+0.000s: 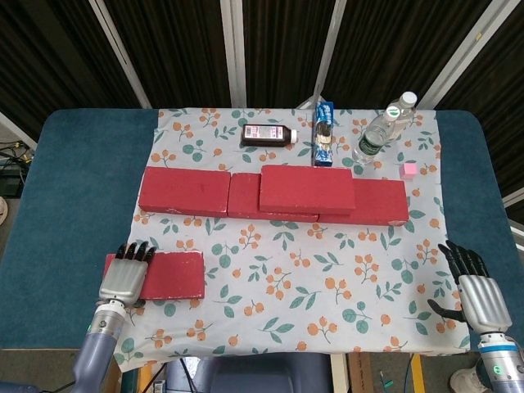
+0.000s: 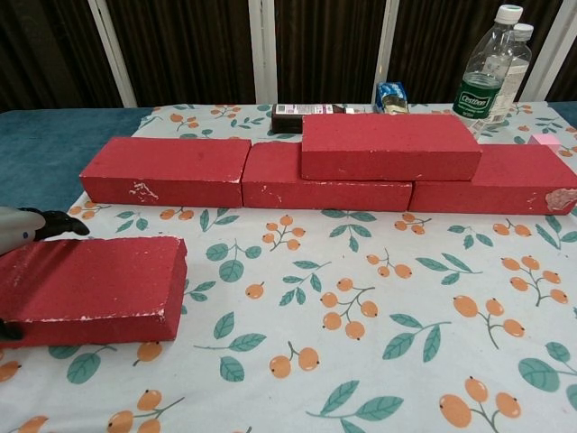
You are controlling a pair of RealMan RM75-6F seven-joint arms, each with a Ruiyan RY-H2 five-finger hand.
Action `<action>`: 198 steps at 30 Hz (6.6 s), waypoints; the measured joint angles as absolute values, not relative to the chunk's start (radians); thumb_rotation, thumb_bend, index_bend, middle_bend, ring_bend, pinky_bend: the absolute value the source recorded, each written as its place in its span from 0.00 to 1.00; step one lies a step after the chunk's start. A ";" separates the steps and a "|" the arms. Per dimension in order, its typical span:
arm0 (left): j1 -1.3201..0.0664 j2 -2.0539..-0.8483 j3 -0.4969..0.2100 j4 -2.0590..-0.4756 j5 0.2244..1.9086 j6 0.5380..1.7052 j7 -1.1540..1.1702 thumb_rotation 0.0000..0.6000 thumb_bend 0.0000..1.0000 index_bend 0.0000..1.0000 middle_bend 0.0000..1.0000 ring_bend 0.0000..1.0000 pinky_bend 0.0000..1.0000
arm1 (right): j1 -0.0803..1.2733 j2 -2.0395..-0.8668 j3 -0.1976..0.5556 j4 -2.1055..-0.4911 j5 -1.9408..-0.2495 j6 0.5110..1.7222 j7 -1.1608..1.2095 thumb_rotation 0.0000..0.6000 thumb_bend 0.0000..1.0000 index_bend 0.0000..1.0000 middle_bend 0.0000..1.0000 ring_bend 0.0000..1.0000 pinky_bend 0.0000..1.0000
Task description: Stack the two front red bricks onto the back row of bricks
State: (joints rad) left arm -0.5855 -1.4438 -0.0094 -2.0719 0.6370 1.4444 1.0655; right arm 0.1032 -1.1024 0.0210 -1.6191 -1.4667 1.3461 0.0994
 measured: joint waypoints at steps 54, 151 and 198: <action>-0.886 -1.247 -0.278 -2.180 0.363 1.333 1.162 1.00 0.00 0.31 0.50 0.32 0.32 | 0.112 -1.135 0.033 -1.632 -1.413 1.322 0.013 1.00 0.24 0.00 0.00 0.00 0.00; -1.555 -1.549 -0.123 -1.158 -0.388 0.746 1.359 1.00 0.00 0.18 0.33 0.23 0.26 | 0.136 -1.204 0.101 -1.566 -1.191 1.253 -0.109 1.00 0.23 0.00 0.00 0.00 0.00; -1.514 -1.607 -0.242 -1.138 -0.364 0.871 1.478 1.00 0.00 0.10 0.23 0.14 0.27 | 0.138 -1.217 0.101 -1.560 -1.191 1.253 -0.118 1.00 0.23 0.00 0.00 0.00 0.00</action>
State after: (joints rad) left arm -1.5144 -1.6070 -0.2418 -1.1381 -0.3637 0.8712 1.4781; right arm 0.1380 -1.2173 0.1011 -1.5605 -1.1907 1.2526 -0.1183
